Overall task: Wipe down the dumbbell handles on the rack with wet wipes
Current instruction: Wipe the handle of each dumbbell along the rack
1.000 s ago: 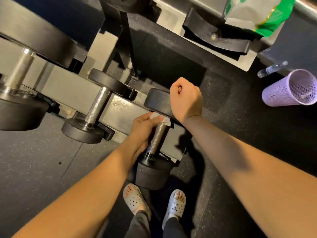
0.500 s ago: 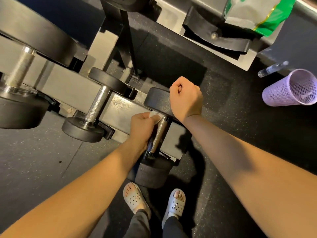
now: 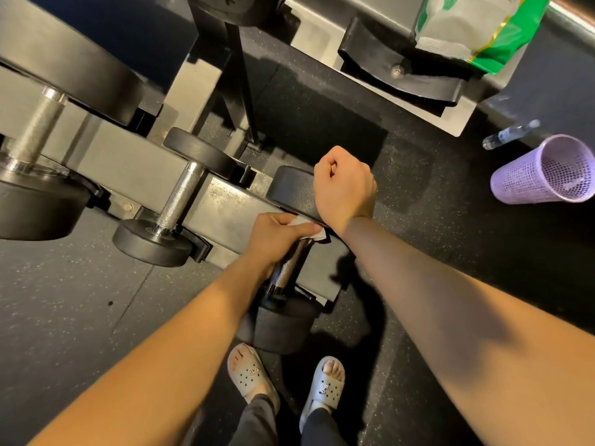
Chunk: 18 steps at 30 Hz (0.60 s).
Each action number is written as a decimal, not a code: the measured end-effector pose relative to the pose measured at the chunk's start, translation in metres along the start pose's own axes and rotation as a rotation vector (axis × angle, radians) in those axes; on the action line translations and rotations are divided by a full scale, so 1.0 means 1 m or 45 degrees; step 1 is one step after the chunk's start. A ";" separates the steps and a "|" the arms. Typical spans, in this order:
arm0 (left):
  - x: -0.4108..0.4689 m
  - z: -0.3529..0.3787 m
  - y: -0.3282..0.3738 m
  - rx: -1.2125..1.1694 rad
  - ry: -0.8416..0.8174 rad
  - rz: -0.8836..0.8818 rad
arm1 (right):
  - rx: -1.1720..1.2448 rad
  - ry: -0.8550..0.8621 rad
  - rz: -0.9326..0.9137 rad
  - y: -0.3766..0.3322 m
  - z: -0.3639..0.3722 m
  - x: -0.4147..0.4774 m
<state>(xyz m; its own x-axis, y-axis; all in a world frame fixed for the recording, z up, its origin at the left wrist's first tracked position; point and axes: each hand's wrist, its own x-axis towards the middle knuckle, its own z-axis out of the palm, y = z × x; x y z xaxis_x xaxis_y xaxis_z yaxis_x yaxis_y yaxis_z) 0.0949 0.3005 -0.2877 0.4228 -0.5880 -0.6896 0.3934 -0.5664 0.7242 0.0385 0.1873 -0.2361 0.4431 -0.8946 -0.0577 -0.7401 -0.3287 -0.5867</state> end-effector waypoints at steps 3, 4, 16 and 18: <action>0.008 -0.024 0.003 -0.142 -0.276 -0.148 | 0.003 0.017 -0.013 0.000 0.001 0.000; 0.011 -0.027 0.000 -0.186 -0.307 -0.191 | 0.001 0.018 -0.014 -0.001 0.001 0.000; 0.002 -0.031 -0.002 0.166 0.169 -0.109 | -0.002 -0.024 0.019 0.000 -0.001 0.001; -0.004 -0.040 0.001 -0.177 0.154 -0.123 | 0.002 -0.030 0.021 0.001 -0.002 0.001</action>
<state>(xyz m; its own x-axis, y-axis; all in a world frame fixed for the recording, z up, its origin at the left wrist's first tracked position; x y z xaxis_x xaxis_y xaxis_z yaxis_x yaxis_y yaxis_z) 0.1260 0.3255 -0.2836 0.4693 -0.4568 -0.7557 0.5423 -0.5264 0.6549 0.0378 0.1855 -0.2352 0.4425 -0.8926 -0.0866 -0.7469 -0.3134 -0.5865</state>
